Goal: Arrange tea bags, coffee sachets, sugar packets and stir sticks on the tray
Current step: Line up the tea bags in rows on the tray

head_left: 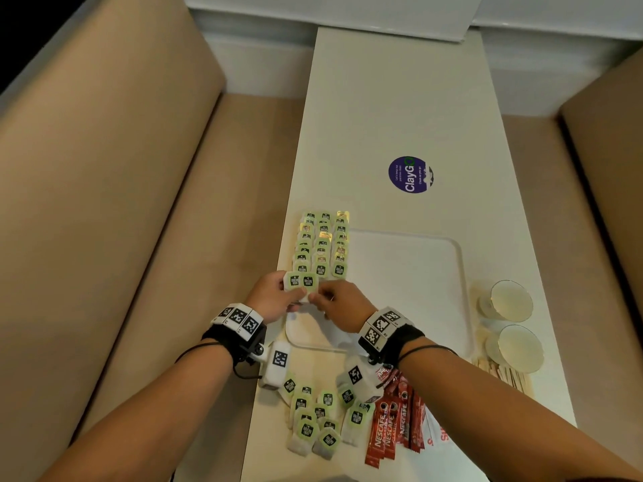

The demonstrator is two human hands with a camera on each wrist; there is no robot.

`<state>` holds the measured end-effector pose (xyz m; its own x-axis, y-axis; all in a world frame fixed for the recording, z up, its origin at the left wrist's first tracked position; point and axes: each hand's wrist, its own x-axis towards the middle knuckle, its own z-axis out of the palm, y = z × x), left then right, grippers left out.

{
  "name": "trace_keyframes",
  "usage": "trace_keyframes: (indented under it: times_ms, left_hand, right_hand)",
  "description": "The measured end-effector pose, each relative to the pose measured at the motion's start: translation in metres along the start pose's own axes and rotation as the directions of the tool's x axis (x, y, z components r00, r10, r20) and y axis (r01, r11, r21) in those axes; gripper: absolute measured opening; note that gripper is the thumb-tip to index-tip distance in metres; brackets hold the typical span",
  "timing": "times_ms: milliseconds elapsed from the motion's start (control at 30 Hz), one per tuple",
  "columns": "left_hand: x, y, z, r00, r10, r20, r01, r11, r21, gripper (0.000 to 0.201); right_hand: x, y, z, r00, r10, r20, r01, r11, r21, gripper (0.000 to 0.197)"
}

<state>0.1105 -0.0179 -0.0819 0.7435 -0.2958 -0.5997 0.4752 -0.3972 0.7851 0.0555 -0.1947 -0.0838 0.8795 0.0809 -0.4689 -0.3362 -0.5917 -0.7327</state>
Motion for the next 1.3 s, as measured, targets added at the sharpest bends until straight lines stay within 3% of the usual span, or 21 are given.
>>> trace_keyframes:
  times_ms: [233, 500, 633, 867, 967, 1133, 1300]
  left_hand:
    - [-0.002, -0.006, -0.012, 0.998, 0.011, -0.063, -0.011, 1.000, -0.006, 0.012]
    - [0.000, -0.020, -0.023, 0.983, -0.065, -0.169, 0.044, 0.991, -0.122, 0.006]
    - [-0.002, -0.024, -0.027, 0.983, -0.104, -0.152, 0.078, 0.983, -0.168, 0.016]
    - [-0.005, -0.027, -0.023, 0.990, -0.094, -0.105, 0.074, 0.981, -0.180, 0.023]
    - [-0.006, -0.024, -0.023, 0.996, -0.046, -0.076, 0.034, 0.987, -0.158, 0.018]
    - [-0.004, -0.017, -0.019, 0.997, -0.002, -0.081, -0.008, 0.992, -0.125, 0.018]
    - [-0.004, -0.005, -0.009, 0.996, 0.047, -0.073, -0.054, 0.993, -0.105, 0.017]
  right_hand:
    - [0.011, -0.008, 0.008, 0.999, 0.029, 0.046, -0.029, 0.999, 0.016, 0.035]
    - [0.021, -0.010, 0.014, 0.989, 0.144, -0.037, -0.143, 0.989, 0.025, 0.033]
    - [0.026, -0.015, 0.017, 0.983, 0.183, -0.008, -0.184, 0.982, -0.041, 0.032]
    - [0.029, -0.019, 0.018, 0.968, 0.239, -0.075, -0.248, 0.955, -0.162, 0.034]
    - [0.025, -0.017, 0.014, 0.979, 0.183, -0.092, -0.195, 0.968, -0.158, 0.036]
    - [0.016, -0.019, 0.013, 0.999, -0.038, -0.009, 0.038, 0.997, -0.068, 0.031]
    - [0.013, -0.012, 0.012, 0.999, -0.050, -0.015, 0.048, 0.995, -0.092, 0.031]
